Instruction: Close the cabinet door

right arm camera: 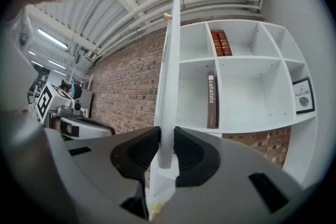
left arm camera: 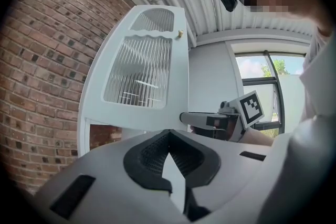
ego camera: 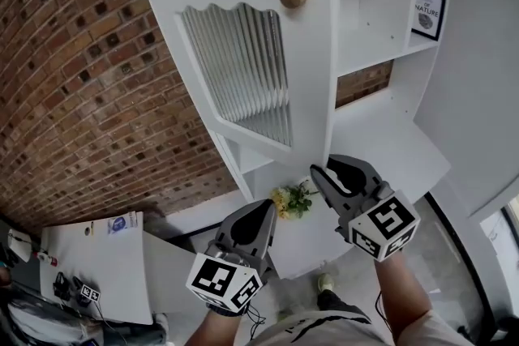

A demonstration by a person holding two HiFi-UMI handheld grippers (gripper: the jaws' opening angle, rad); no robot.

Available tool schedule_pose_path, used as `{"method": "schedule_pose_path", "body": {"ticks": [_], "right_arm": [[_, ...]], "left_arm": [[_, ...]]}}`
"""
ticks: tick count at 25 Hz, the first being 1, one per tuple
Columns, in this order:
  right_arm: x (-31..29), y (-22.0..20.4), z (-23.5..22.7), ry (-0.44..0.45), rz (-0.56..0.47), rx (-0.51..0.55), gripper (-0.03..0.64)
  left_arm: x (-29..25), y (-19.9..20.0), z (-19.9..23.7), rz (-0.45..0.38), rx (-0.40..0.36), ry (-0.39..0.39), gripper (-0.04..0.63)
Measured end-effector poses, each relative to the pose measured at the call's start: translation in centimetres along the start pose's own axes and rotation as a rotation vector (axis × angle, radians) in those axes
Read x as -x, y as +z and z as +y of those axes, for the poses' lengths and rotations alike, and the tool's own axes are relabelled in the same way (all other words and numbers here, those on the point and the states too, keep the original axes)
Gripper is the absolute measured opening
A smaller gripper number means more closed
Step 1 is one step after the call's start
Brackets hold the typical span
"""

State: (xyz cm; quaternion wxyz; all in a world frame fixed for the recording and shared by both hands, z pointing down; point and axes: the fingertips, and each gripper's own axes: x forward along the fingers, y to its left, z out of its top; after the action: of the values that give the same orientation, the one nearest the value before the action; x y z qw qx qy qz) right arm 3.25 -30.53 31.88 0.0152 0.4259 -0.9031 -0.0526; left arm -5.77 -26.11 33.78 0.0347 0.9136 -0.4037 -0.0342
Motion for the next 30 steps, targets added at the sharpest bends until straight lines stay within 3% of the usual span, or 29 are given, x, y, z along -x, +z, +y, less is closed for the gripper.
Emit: {"method": "schedule_pose_path", "body": {"ticks": [22, 30], "right_arm": [[-7.0, -1.5, -13.0, 0.126, -0.048, -0.057, 0.117], [-9.8, -1.8, -15.5, 0.099, -0.050, -0.005, 0.139]], "left_arm": [[-9.4, 0.1, 1.4, -0.006, -0.004, 0.139, 0.011], [-11.8, 0.2, 2.1, -0.017, -0.002, 0.166, 0.011]]}}
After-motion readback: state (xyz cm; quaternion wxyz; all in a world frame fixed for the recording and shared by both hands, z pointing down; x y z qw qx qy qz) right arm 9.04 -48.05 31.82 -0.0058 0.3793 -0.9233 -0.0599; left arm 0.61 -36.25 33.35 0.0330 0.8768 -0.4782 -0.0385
